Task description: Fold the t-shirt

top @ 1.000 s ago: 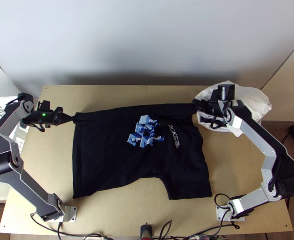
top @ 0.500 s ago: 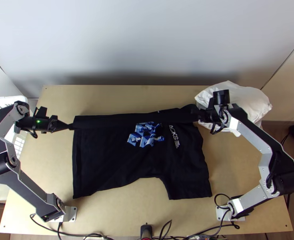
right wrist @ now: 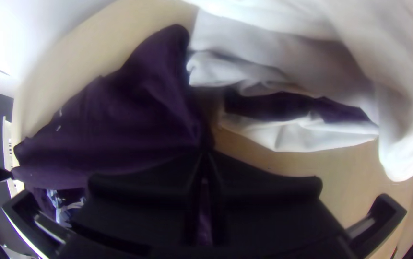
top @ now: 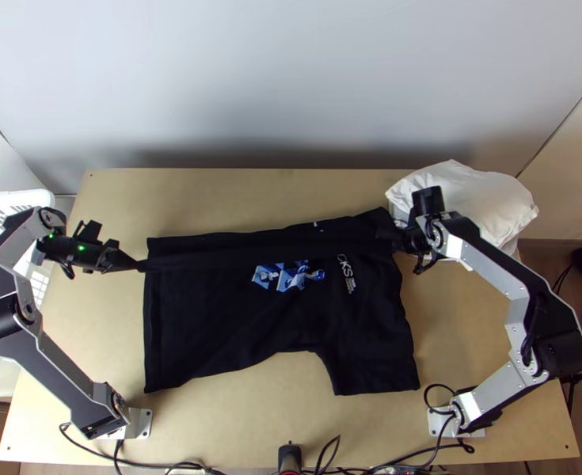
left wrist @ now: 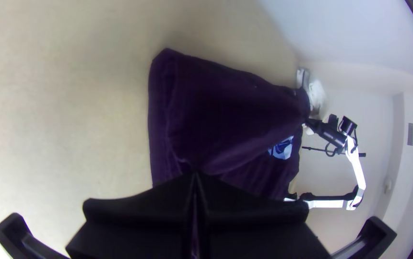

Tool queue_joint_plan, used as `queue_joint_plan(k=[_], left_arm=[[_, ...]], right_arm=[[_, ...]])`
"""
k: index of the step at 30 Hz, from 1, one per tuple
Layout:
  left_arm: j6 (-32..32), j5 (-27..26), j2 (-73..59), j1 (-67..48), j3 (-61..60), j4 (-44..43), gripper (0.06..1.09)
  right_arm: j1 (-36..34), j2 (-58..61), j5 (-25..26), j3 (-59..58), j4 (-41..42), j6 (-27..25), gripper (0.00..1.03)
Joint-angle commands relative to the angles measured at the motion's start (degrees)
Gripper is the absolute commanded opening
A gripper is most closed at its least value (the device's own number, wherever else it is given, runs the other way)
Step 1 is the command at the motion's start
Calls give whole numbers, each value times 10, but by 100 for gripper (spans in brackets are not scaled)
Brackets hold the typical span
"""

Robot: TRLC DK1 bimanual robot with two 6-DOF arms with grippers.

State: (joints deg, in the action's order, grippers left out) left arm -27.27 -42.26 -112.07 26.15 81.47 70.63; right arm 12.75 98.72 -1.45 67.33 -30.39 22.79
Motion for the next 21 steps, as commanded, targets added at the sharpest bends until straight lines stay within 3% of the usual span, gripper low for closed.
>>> queue_joint_plan(k=[1, 8, 9, 10, 12, 14, 15, 16, 19, 21], left_arm=[[1, 31, -32, -17, 15, 18, 9], [12, 56, -102, -49, 67, 49, 9], [14, 57, -105, -52, 72, 49, 12], [17, 56, -107, -52, 75, 50, 22], [13, 54, -104, -53, 76, 58, 48], [6, 50, -97, -54, 77, 58, 61], [5, 48, -91, -54, 78, 58, 73], [3, 48, -84, -55, 80, 58, 101], [-16, 47, -51, -55, 86, 79, 104], [-35, 45, -29, -56, 95, 106, 104]], right_arm=[[22, 11, 2, -17, -20, 19, 3], [31, 20, 3, -30, -13, 34, 3], [31, 23, 3, -27, -13, 33, 3], [31, 25, 3, -25, -20, 33, 6], [31, 25, 3, -24, -39, 33, 34], [28, 26, 3, -16, -62, 35, 47], [28, 25, 3, -10, -74, 34, 56], [29, 21, 3, -4, -87, 33, 66], [33, -8, 2, 10, -120, 35, 93], [35, -36, 3, 15, -129, 40, 97]])
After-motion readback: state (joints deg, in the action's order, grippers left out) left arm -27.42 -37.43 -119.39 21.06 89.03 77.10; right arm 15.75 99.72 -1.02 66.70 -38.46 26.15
